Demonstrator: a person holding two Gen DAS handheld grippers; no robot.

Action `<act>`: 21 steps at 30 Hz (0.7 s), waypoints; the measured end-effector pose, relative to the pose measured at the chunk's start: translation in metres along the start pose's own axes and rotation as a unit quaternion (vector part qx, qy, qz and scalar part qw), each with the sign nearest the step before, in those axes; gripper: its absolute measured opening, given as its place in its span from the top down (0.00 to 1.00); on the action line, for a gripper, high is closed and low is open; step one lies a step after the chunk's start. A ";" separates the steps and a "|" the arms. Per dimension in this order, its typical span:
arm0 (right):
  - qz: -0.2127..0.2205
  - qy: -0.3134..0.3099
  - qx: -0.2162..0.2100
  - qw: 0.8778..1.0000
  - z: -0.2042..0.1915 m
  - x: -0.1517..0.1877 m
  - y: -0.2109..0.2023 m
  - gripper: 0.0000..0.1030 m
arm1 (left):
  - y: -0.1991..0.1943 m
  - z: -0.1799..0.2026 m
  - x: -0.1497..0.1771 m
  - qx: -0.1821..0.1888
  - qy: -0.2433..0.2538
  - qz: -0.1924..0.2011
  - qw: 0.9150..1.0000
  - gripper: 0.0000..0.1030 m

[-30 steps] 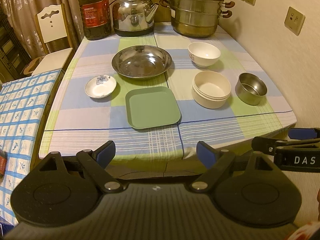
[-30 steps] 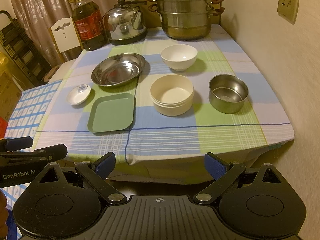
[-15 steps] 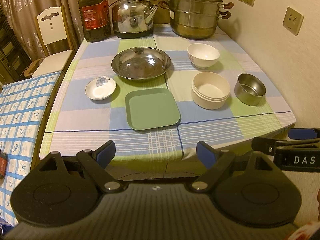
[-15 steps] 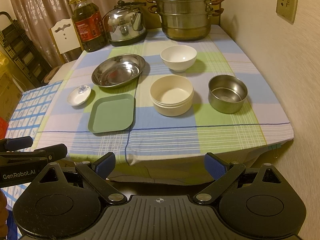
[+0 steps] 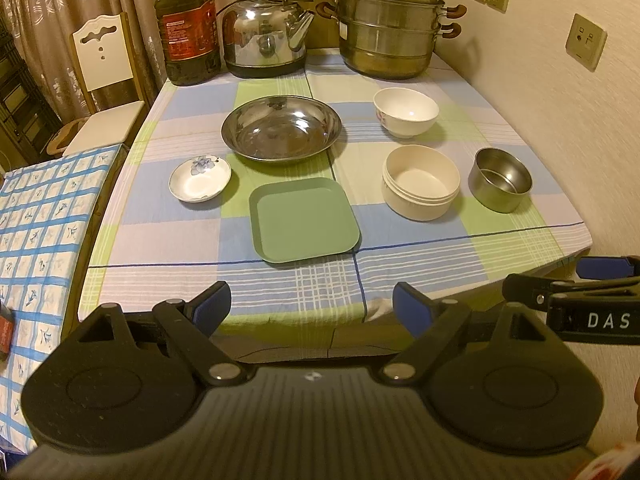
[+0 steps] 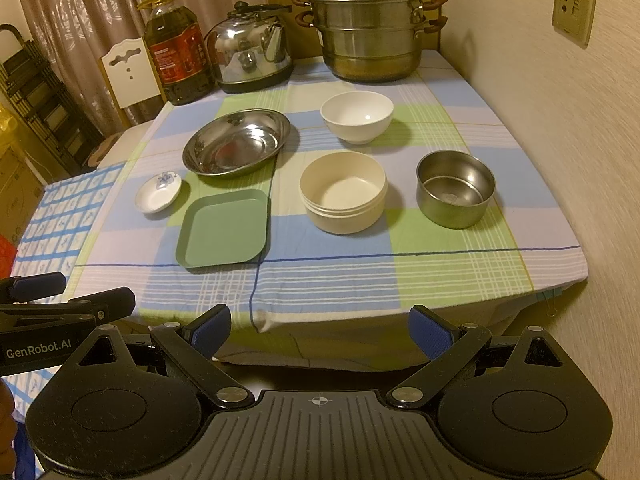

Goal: Organize plates and bowls

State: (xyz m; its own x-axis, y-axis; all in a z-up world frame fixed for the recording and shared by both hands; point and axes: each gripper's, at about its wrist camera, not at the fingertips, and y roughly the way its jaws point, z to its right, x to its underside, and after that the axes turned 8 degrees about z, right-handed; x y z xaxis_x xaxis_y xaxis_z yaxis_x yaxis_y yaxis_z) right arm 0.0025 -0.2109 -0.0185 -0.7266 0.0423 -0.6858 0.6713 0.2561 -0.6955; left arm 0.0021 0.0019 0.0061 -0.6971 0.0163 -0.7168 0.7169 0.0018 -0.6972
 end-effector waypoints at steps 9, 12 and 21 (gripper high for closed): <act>0.000 0.000 0.000 1.000 0.000 0.000 0.001 0.07 | 0.000 0.001 0.000 0.000 0.000 -0.001 1.000 0.16; 0.000 0.000 -0.001 1.000 0.000 0.000 0.001 0.07 | 0.000 0.000 0.000 0.000 0.000 -0.001 1.000 0.16; -0.003 -0.001 -0.006 1.000 0.002 -0.003 0.005 0.07 | 0.006 0.005 -0.005 -0.004 -0.003 -0.004 1.000 0.16</act>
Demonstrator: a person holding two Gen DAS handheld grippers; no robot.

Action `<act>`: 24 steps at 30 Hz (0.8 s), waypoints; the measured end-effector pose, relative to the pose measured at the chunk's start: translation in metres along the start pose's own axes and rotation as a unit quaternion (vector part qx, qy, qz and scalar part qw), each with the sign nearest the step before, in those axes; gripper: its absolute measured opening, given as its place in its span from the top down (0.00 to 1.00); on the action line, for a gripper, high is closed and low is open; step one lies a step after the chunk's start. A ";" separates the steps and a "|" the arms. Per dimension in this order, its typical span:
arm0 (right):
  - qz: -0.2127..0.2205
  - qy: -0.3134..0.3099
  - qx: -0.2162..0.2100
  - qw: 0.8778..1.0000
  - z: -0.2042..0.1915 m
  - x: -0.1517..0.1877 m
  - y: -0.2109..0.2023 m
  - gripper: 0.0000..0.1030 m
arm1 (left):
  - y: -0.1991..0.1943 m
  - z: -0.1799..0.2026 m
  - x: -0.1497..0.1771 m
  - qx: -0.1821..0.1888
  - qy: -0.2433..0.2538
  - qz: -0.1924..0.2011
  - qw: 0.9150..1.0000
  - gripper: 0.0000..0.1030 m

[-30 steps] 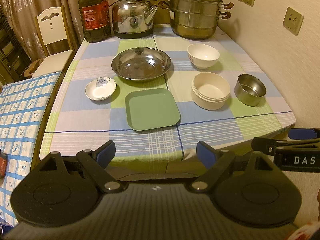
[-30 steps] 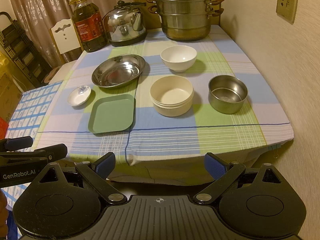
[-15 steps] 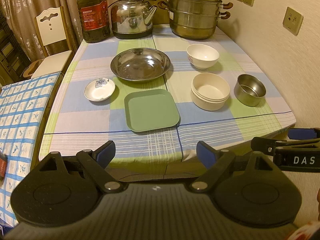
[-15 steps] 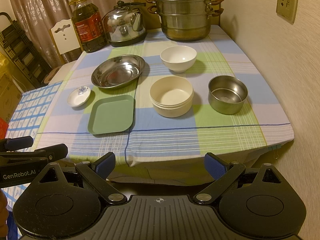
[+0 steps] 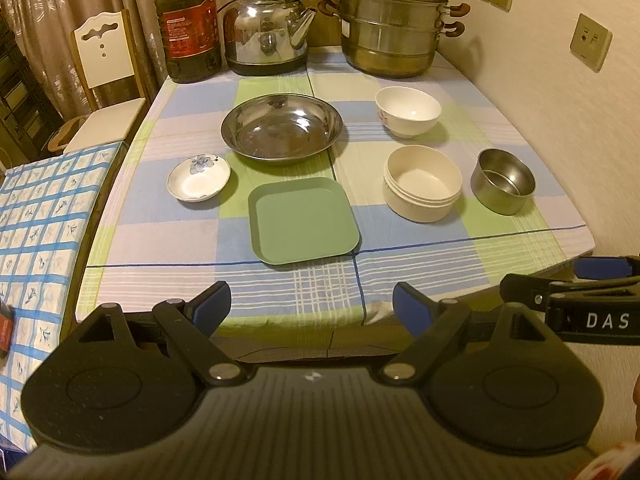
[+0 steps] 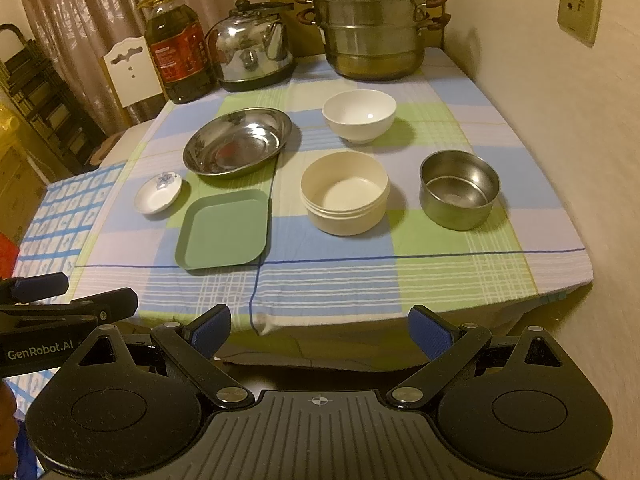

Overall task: Organize plates and bowls
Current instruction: 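Move the right tool toward the green square plate and grip its rim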

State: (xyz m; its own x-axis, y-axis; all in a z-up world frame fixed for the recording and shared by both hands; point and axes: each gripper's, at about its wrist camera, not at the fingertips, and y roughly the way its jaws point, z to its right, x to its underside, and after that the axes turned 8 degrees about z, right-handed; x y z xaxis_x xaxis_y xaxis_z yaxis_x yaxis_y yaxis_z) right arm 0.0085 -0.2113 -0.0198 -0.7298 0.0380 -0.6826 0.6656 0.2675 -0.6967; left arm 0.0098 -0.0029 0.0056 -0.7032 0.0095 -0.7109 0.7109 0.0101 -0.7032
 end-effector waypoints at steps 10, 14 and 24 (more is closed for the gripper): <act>-0.005 -0.006 -0.020 1.000 0.007 -0.007 0.016 0.07 | 0.010 0.002 -0.003 -0.011 -0.009 -0.005 1.000 0.16; 0.013 -0.020 -0.045 0.999 0.009 -0.013 0.017 0.07 | 0.017 0.003 -0.007 -0.022 -0.014 -0.007 1.000 0.16; 0.006 -0.071 -0.122 0.990 0.015 -0.026 0.048 0.08 | 0.034 -0.004 -0.006 -0.072 -0.059 -0.020 0.995 0.16</act>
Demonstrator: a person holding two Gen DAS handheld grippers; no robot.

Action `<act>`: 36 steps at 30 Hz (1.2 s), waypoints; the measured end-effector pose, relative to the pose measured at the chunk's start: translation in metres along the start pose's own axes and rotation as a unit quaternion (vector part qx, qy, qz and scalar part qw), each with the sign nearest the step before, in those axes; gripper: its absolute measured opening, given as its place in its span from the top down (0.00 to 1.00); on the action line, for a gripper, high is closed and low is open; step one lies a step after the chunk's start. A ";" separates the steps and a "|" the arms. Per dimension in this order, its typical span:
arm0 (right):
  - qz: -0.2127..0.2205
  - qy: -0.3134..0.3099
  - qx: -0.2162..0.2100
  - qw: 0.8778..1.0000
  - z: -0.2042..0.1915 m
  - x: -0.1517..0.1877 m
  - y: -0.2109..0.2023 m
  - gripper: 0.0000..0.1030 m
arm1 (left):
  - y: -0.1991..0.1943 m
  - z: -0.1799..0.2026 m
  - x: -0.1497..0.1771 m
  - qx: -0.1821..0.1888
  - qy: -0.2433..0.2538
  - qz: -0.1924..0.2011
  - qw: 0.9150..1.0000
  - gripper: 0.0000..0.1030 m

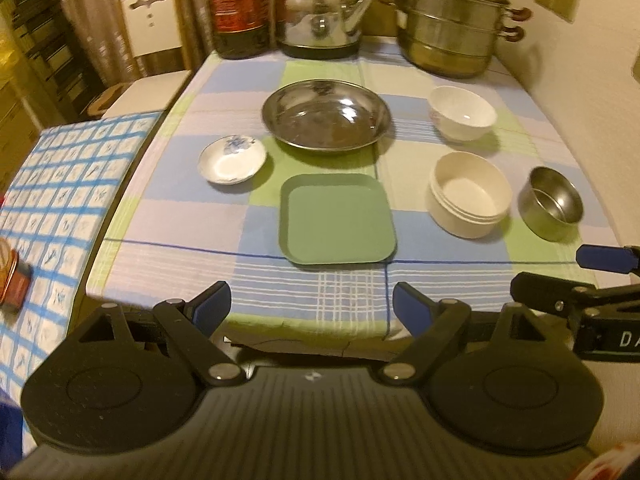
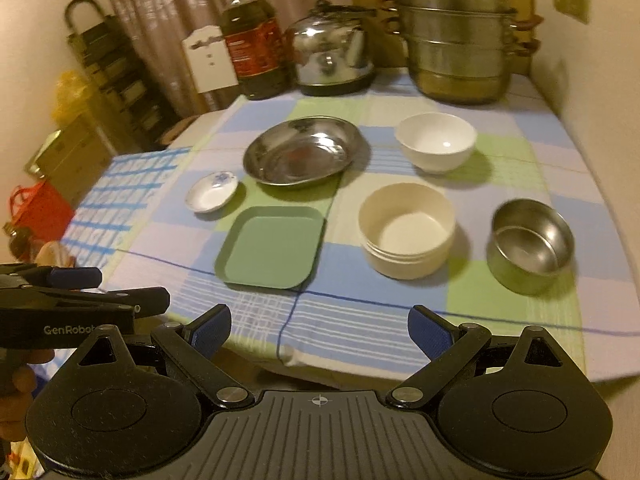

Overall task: Organize plates and bowls
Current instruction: 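Move the right tool toward the green square plate and grip its rim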

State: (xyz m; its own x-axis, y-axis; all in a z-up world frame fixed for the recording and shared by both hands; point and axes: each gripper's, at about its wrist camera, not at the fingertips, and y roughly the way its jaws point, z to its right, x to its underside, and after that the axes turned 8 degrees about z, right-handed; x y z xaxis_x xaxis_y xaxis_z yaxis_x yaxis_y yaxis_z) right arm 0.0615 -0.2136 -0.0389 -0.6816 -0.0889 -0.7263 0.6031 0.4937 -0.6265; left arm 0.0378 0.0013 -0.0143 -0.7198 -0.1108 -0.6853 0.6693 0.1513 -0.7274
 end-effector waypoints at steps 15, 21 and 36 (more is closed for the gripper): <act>-0.028 -0.013 -0.057 0.998 0.012 -0.009 0.058 0.16 | 0.042 -0.013 0.003 -0.033 -0.033 -0.031 0.998 0.18; -0.031 0.016 -0.049 0.998 0.012 -0.015 0.081 0.21 | 0.086 -0.023 -0.011 0.003 -0.019 -0.046 0.999 0.23; -0.032 0.051 0.025 0.998 0.003 -0.025 0.146 0.21 | 0.156 -0.041 -0.024 0.059 0.038 -0.064 0.995 0.27</act>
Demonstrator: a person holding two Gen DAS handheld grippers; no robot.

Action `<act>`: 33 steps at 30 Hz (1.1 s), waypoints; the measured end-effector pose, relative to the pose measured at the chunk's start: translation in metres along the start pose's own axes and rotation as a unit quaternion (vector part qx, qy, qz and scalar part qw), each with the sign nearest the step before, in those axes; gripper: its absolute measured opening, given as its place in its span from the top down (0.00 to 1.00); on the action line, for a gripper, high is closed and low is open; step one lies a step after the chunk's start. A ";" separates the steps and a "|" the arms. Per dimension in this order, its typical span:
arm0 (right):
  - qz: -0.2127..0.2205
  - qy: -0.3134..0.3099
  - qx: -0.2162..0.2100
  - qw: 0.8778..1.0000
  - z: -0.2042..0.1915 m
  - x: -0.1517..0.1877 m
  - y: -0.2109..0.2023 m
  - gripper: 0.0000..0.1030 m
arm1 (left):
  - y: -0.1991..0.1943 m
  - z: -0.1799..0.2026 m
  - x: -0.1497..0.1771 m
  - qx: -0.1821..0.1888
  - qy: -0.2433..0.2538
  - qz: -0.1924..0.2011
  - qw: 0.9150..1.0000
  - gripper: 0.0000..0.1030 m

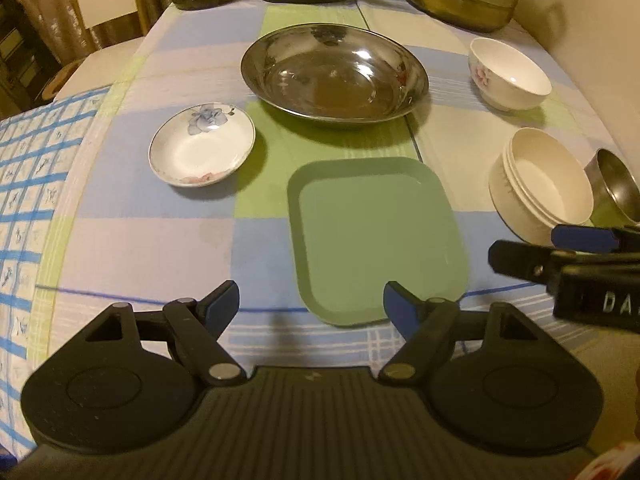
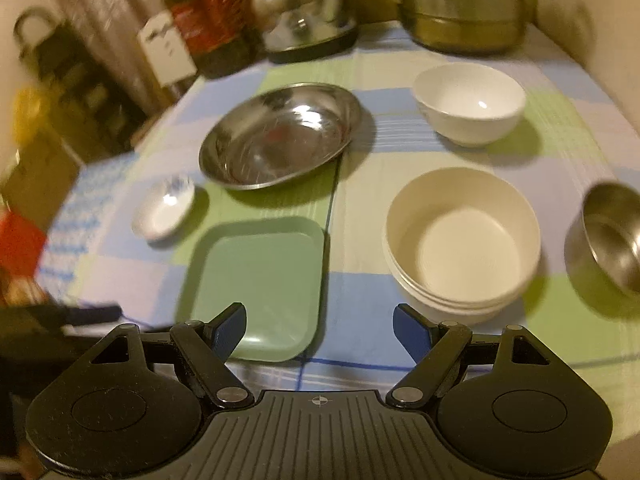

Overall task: Organize plates and bowls
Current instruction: 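Move the right tool toward the green square plate and grip its rim, then lift the green plate with the right tool and lower it into the steel plate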

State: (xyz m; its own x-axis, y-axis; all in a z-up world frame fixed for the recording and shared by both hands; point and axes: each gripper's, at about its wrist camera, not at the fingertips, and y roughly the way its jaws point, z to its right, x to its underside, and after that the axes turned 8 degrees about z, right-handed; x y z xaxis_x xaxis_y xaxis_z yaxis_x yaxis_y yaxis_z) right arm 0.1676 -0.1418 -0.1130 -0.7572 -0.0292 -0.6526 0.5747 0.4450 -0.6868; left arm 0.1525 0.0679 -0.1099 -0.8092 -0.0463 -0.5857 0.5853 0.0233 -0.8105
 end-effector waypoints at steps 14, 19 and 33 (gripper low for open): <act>-0.023 0.022 -0.014 0.999 -0.004 0.007 0.050 0.64 | 0.036 -0.023 0.000 0.028 -0.031 -0.004 0.999 0.46; -0.026 0.023 -0.012 0.999 -0.004 0.009 0.058 0.70 | 0.040 -0.025 0.001 0.038 -0.037 -0.006 0.999 0.58; -0.019 0.031 -0.003 0.999 0.000 0.013 0.067 0.84 | 0.047 -0.018 -0.003 0.043 -0.014 0.009 0.999 0.78</act>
State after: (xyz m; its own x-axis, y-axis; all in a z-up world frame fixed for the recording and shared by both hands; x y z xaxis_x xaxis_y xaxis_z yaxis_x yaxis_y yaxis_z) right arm 0.1963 -0.1127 -0.1671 -0.7959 0.0087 -0.6054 0.5437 0.4502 -0.7083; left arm 0.1811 0.0868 -0.1463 -0.7972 -0.0749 -0.5991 0.6033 -0.0611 -0.7951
